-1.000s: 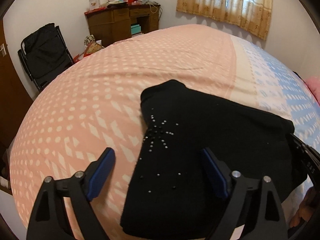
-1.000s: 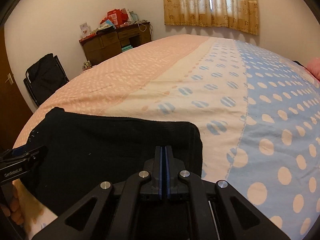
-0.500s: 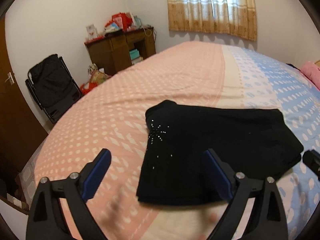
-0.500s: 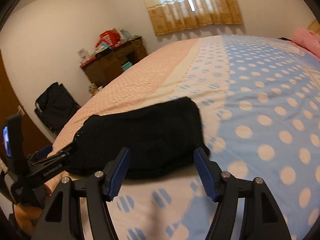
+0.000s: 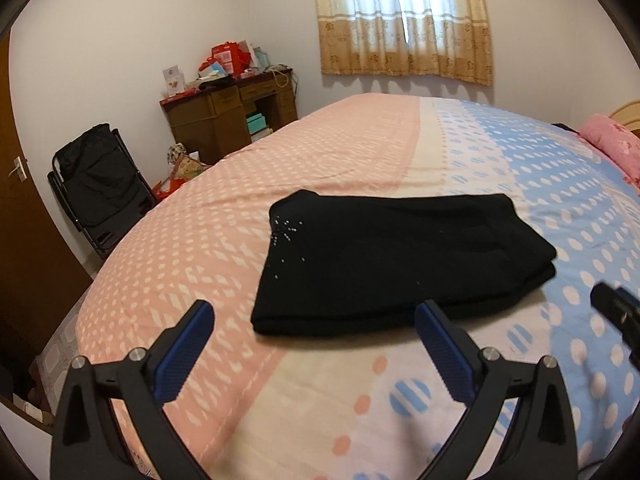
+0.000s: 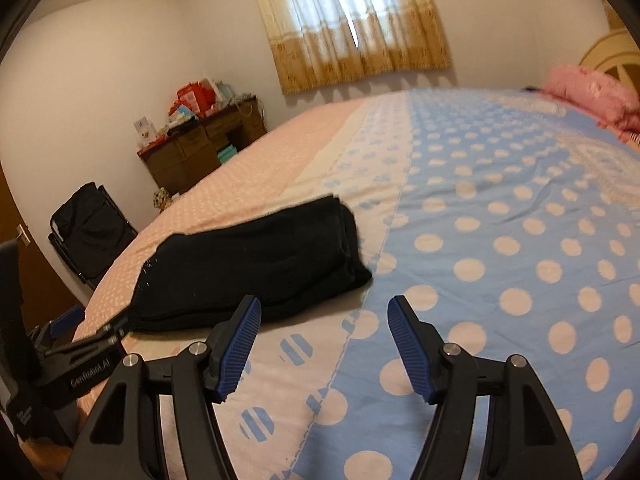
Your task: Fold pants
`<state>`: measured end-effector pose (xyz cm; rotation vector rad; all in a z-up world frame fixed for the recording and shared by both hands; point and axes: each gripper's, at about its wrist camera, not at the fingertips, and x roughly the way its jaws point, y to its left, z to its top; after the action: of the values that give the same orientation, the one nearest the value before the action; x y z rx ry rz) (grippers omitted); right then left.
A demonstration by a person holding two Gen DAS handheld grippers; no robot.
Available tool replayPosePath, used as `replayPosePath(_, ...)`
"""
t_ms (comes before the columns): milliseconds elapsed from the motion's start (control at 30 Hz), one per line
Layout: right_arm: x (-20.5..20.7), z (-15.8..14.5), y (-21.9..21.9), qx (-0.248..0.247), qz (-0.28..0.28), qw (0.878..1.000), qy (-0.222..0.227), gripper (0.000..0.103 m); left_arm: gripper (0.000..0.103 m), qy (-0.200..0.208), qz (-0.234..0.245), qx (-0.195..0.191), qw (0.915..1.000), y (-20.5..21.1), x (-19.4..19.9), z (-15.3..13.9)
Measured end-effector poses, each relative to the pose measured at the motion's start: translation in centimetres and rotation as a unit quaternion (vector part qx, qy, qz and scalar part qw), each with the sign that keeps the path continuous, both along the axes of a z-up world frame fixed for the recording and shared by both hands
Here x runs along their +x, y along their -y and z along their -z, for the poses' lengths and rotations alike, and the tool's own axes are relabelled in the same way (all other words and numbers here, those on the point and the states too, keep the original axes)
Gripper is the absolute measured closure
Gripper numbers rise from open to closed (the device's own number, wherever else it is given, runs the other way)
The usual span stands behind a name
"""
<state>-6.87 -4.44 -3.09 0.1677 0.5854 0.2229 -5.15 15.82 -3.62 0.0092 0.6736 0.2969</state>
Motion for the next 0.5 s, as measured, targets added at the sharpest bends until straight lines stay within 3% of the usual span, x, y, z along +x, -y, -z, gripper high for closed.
replayPosePath(200,-2.0,-1.9,-0.1,-0.009,0.010,0.999,0.047,0.035,0.000,0.020,0.000,0.000,0.9998,0.2,-1.7,-0.9)
replayPosePath(500,-3.1,-2.5,-0.1,-0.003,0.008,0.999,0.054,0.034,0.000,0.028,-0.019,0.021,0.9992,0.5,-3.2,-1.6)
